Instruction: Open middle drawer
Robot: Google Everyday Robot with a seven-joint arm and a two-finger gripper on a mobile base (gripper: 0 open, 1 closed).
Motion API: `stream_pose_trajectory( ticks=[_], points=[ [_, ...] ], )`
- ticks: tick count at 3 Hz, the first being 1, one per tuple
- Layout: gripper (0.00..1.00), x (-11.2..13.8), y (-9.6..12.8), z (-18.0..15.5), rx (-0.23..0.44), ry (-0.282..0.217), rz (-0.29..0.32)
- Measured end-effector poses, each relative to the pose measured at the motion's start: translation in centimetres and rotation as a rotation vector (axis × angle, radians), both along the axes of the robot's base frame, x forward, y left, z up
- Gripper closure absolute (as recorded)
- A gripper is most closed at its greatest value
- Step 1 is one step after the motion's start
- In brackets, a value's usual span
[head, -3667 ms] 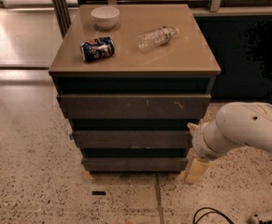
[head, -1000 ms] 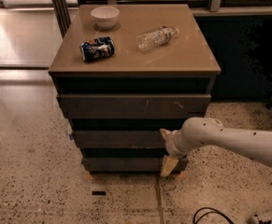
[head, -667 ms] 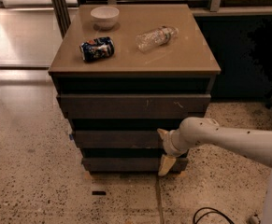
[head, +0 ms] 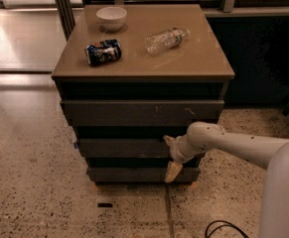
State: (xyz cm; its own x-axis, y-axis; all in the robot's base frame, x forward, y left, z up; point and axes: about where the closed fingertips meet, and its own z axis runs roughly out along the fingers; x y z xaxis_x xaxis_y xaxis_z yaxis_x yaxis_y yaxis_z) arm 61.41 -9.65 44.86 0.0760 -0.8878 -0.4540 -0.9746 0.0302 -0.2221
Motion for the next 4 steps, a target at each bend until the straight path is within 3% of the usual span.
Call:
stream_pose_trajectory(
  ticks=[1,3,4],
  points=[
    [0.0,1.5,-0.6,-0.7,0.021,-0.001,-0.018],
    [0.0,6.0,-3.0,-1.0,-0.004,0.002,-0.025],
    [0.0,5.9,-3.1,-2.0,0.006,0.057,-0.015]
  ],
)
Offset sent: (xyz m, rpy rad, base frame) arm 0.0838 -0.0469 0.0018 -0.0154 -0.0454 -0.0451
